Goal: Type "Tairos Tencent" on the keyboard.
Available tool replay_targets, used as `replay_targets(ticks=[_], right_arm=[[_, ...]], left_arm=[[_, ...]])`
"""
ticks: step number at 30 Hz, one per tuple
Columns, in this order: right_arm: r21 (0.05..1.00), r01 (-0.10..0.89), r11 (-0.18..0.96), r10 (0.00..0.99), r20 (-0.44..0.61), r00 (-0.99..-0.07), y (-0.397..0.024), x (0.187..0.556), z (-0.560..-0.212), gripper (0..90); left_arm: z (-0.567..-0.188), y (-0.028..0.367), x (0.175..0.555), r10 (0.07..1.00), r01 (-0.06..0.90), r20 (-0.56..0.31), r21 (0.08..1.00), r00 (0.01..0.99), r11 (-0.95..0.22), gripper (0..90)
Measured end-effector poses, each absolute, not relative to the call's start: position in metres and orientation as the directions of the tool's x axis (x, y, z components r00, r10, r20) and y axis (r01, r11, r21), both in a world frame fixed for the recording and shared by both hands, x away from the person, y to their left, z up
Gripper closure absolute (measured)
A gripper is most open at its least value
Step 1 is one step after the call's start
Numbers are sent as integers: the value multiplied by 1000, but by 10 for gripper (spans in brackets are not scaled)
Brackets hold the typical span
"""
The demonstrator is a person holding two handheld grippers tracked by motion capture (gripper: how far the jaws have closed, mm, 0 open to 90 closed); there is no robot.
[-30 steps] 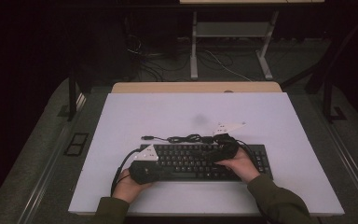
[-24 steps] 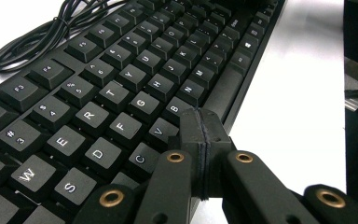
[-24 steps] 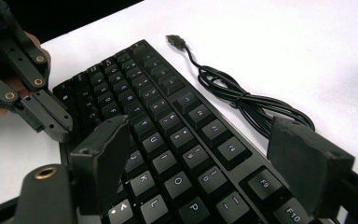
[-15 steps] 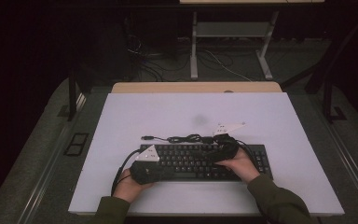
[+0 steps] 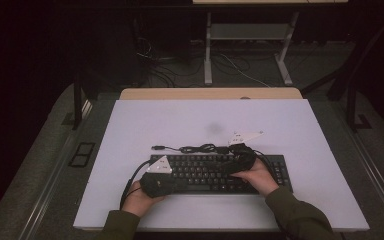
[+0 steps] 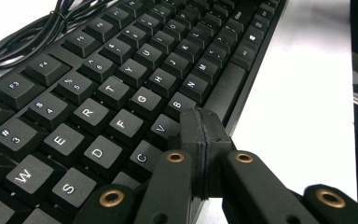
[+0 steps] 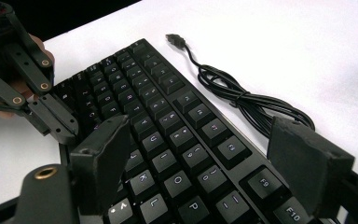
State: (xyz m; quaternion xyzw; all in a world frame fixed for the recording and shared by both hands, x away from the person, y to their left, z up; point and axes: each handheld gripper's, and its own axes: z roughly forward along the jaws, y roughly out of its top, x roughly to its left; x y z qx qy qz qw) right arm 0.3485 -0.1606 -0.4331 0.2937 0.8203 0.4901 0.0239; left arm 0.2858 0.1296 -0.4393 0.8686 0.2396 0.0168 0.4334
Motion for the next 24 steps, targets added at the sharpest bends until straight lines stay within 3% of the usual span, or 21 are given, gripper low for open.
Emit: replay_targets(ticks=[8, 14, 24], right_arm=[[815, 461, 350, 505, 251, -826, -161, 348, -434, 209], [814, 463, 350, 504, 252, -826, -160, 348, -434, 209], [812, 459, 359, 497, 250, -831, -159, 348, -436, 209]], left_arm=[[-433, 133, 286, 446, 404, -182, 783, 876, -473, 886], [-430, 136, 288, 465, 415, -190, 791, 865, -449, 802], [-430, 146, 295, 529, 433, -184, 810, 828, -396, 528]])
